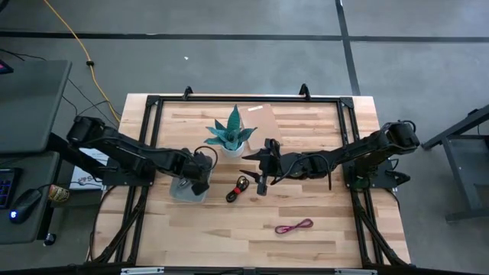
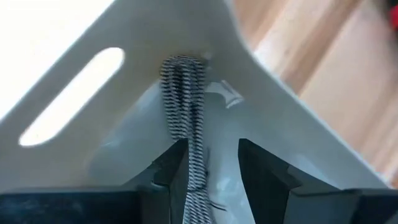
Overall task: Pick and place USB-C Cables
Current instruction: Put the top black charger cable into the bin
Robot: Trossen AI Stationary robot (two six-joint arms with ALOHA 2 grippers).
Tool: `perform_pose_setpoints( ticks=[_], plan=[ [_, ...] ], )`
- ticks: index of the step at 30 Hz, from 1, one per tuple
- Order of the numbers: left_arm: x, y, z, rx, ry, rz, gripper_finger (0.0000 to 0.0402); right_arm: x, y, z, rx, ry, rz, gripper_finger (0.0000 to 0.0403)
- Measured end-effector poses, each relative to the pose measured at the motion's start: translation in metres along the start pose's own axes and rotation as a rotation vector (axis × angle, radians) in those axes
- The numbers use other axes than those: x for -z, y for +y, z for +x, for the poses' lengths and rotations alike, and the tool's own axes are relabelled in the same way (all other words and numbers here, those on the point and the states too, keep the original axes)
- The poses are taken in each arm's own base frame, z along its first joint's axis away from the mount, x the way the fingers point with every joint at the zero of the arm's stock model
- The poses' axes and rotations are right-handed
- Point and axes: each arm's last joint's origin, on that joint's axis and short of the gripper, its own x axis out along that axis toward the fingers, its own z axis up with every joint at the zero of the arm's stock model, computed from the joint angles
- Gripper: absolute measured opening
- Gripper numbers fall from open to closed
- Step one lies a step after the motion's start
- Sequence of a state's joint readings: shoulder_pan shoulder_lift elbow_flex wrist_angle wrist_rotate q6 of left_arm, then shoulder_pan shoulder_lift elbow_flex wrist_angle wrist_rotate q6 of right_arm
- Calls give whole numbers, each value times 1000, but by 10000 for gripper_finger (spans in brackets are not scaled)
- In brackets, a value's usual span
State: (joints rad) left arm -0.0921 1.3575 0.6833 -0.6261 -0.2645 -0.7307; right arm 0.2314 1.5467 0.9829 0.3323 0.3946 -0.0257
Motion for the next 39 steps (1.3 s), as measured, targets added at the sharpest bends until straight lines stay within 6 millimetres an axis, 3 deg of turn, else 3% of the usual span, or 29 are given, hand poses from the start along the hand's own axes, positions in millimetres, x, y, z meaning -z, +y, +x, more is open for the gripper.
perform_pose_setpoints(
  ticks=[3, 8, 16, 22, 29, 35, 39],
  plan=[
    [-5, -3, -12, 37, -42, 17, 119, 0, 0, 0, 0, 1, -1, 195],
    [-9, -9, -47, 26, -257, 50, 113, 1, 0, 0, -2, 10, -5, 195],
    [16, -15, -98, 100, -722, 221, 103, 0, -3, -14, -6, 98, -3, 195],
    [35, -1, -106, 319, -948, 272, 101, 10, -7, -33, 22, 154, -5, 195],
    [44, 21, -108, 468, -1176, 266, 101, 43, -29, -66, 195, -9, 78, 194],
    [47, 32, -99, 457, -1274, 230, 101, 55, -42, -88, 80, -227, 177, 194],
    [45, 34, -95, 445, -1278, 204, 101, 55, -43, -91, -4, -279, 184, 194]
  ],
)
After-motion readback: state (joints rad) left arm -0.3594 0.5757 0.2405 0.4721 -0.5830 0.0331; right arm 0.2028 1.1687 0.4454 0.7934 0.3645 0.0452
